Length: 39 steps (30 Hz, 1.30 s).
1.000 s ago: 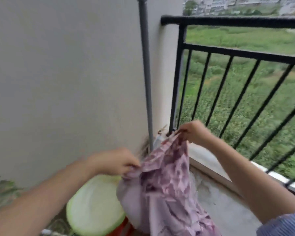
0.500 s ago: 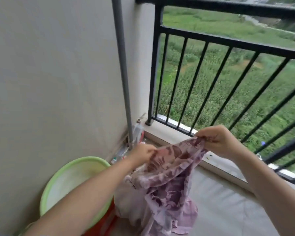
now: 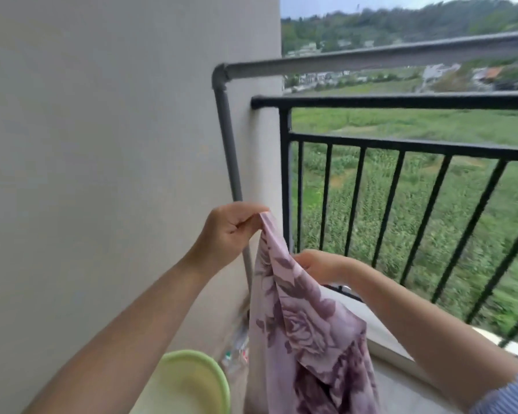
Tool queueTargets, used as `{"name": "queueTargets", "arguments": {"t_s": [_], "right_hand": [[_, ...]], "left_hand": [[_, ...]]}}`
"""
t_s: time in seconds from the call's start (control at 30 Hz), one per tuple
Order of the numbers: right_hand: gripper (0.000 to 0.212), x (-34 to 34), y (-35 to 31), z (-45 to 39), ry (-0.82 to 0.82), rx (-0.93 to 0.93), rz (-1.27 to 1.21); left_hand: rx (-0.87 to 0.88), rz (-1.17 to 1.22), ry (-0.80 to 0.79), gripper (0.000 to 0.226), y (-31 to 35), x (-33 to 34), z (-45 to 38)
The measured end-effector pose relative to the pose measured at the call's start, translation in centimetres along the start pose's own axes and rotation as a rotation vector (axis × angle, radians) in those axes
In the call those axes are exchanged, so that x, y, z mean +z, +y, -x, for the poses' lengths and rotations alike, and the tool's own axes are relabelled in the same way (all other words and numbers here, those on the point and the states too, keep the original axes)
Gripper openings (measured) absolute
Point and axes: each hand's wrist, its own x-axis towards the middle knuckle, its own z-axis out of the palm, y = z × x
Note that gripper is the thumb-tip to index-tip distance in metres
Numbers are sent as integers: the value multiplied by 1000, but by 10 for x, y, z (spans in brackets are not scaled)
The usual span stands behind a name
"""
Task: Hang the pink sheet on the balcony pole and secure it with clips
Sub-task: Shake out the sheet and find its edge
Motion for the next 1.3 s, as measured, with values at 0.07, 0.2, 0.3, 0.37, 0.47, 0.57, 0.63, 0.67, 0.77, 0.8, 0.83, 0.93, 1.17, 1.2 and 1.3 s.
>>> {"name": "queueTargets", "arguments": {"t_s": [0.07,0.2,0.3,0.37,0.47,0.57,0.63,0.67,0.77,0.8,0.83,0.93,1.17,1.2,1.3], "right_hand": [[18,-12,-16,-5,101,-36,40],[36,-64,-40,-2,215,-71,390],[33,-107,-54,10,262,-76,575],[20,-132,-58,28,579,-186,568],[14,-146,-61,72,915,-489,72],[19,-140,-63,116,752,-632,-196],[22,-131,-54,134,714,-575,-157],[22,-124,-47,143,736,-523,-115],[28,-107,-19,178,806,-350,-70],[29,-101,-8,188,806,-292,-81],[29,-96,3,200,800,-239,-79],[14,-89,30,223,806,-121,-162],[37,-97,61,228,840,203,52],[26,-99,61,222,773,265,142],[28,-96,42,200,250,444,464]], "left_hand": [[-49,7,-8,19,10,-27,-8],[-137,-46,-130,23,26,-64,-9],[-76,-108,-292,23,37,-58,-10],[-63,-14,-399,18,40,-44,-11],[-266,313,-279,31,23,-23,-16],[-410,143,-364,58,-10,23,-24],[-424,59,-579,57,-18,68,-19],[-456,80,-642,42,-15,91,-14],[-367,51,-524,53,-18,130,-4],[-294,0,-482,60,-24,130,-6],[-205,-65,-461,58,-27,127,-10],[3,-253,-495,39,-34,103,-30],[230,-648,-614,27,0,58,-73],[228,-616,-578,29,6,54,-73],[163,-277,-438,31,27,52,-76]]}}
